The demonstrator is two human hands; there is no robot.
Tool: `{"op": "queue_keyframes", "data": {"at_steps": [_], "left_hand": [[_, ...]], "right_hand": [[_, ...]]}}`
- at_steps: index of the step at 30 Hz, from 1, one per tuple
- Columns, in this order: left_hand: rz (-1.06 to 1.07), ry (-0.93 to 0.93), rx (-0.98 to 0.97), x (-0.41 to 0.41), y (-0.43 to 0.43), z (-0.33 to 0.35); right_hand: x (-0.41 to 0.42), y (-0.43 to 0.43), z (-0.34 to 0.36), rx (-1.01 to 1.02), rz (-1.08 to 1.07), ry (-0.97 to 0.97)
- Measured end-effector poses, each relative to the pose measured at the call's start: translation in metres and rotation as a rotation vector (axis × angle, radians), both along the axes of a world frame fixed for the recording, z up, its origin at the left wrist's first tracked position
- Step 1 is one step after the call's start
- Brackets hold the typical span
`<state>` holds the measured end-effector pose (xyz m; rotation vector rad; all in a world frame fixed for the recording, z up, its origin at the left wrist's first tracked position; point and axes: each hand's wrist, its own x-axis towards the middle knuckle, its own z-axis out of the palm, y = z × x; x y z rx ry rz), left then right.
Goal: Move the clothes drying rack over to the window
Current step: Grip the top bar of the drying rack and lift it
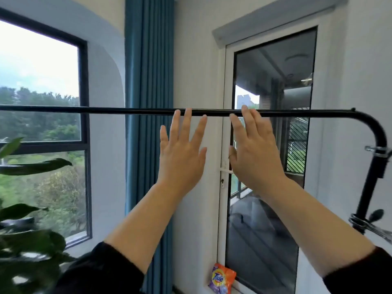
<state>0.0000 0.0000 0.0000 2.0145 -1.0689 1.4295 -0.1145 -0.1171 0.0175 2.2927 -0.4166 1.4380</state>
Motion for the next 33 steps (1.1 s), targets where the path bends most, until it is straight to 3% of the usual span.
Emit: {"op": "queue_keyframes", "data": {"at_steps": [9,15,18,26,33], "left_hand": [[0.0,-0.012,0.11,0.011,-0.04,0.058],[-0.04,0.052,0.228,0.037,-0.075,0.075],[-0.077,-0.026,0.197,0.047,-0.086,0.093],[-0.018,-0.024,0.257,0.076,-0.091,0.107],[0.071,-0.001,0.194,0.112,-0.078,0.105]], "right_hand": [[0.019,-0.033,0.038,0.096,-0.203,0.18],[0.033,-0.058,0.053,0.073,-0.192,0.164],[0.032,-0.085,0.071,0.112,-0.221,0.156],[0.042,-0.117,0.091,-0.027,-0.228,0.244],[0.09,-0.105,0.089,-0.109,-0.172,0.164]]}}
